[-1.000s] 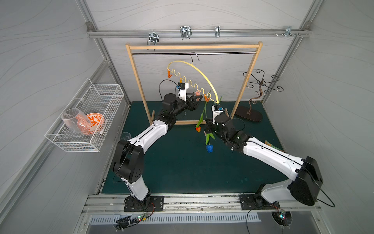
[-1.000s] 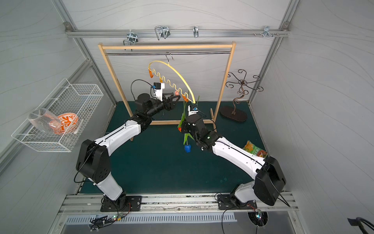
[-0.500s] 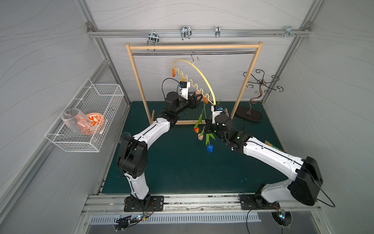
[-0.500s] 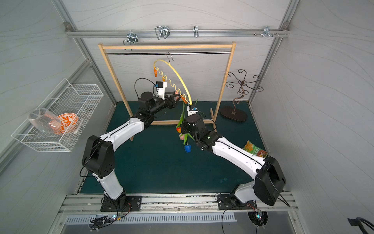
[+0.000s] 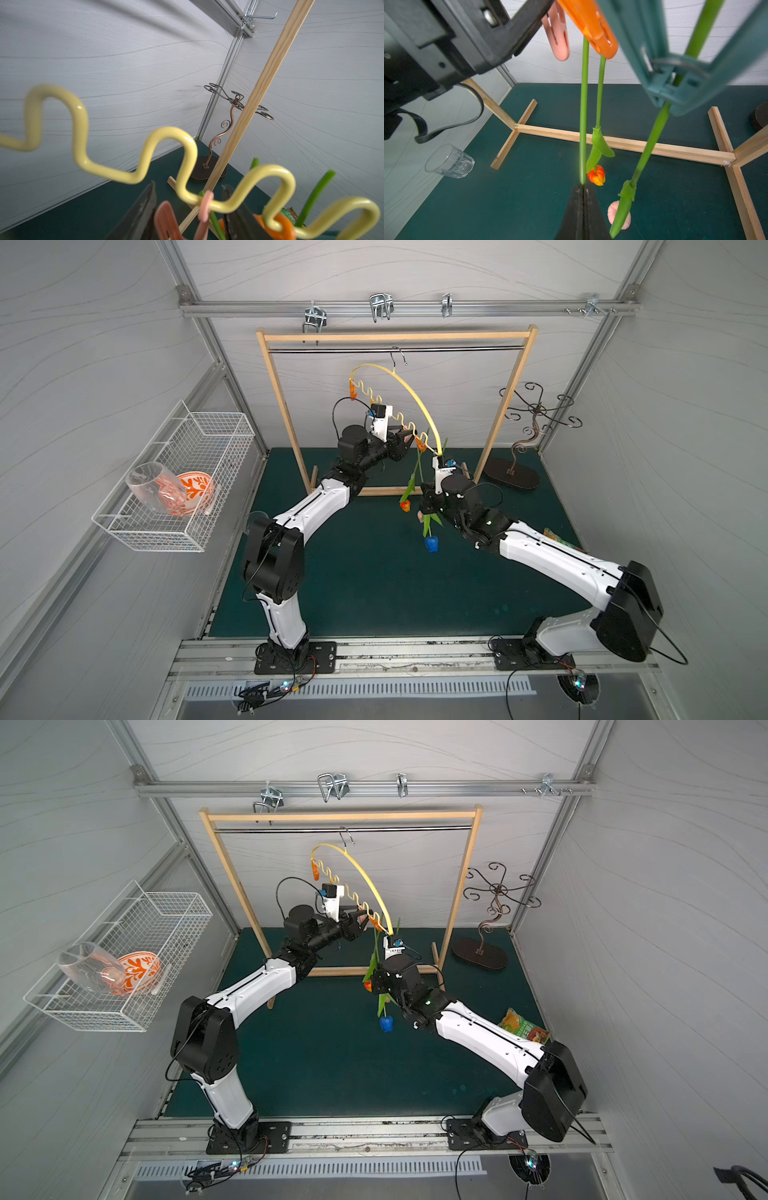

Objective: Dry the flowers on a clothes hanger
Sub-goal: Open the clamp at the hanger.

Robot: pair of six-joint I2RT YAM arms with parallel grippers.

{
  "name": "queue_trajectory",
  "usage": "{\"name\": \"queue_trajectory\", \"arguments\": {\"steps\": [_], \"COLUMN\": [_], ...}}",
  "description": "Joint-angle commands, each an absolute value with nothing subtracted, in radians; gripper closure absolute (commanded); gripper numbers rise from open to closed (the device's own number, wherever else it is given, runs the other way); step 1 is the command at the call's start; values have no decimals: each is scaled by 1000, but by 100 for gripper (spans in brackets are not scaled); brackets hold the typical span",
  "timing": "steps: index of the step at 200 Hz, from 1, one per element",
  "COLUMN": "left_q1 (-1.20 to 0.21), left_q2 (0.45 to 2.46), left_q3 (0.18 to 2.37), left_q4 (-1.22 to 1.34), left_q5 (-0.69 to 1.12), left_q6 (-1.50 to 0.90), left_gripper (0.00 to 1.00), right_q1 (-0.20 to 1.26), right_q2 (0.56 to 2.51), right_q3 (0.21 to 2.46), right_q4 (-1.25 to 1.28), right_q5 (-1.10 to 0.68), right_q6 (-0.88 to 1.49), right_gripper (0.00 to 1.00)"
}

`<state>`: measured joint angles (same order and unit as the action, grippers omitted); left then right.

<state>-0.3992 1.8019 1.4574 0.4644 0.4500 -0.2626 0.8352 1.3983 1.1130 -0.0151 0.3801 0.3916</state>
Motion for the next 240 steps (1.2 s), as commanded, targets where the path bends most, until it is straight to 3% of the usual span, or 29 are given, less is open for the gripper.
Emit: {"name": "queue_trajectory", "arguments": {"steps": [1,38,151,240], "left_q1": [-394,-393,-394,-394], "left_q2": [1810,1805,1757,1735], "left_q3": [1509,1509,1471,1454], "left_q4": [497,487,486,491], "left_q5": [472,473,402,373], "left_q6": [-244,-233,-267,-293], "left_gripper": [51,56,61,72], "right_q1": [829,830,828,827], "right_q2": [1398,1409,1461,1460], "right_q3": [1118,1123,1074,1086], "right_q4": [20,22,139,136], "right_q5": [370,365,381,371], "right_q6": [376,372,378,378], "right_gripper": [100,100,100,100]}}
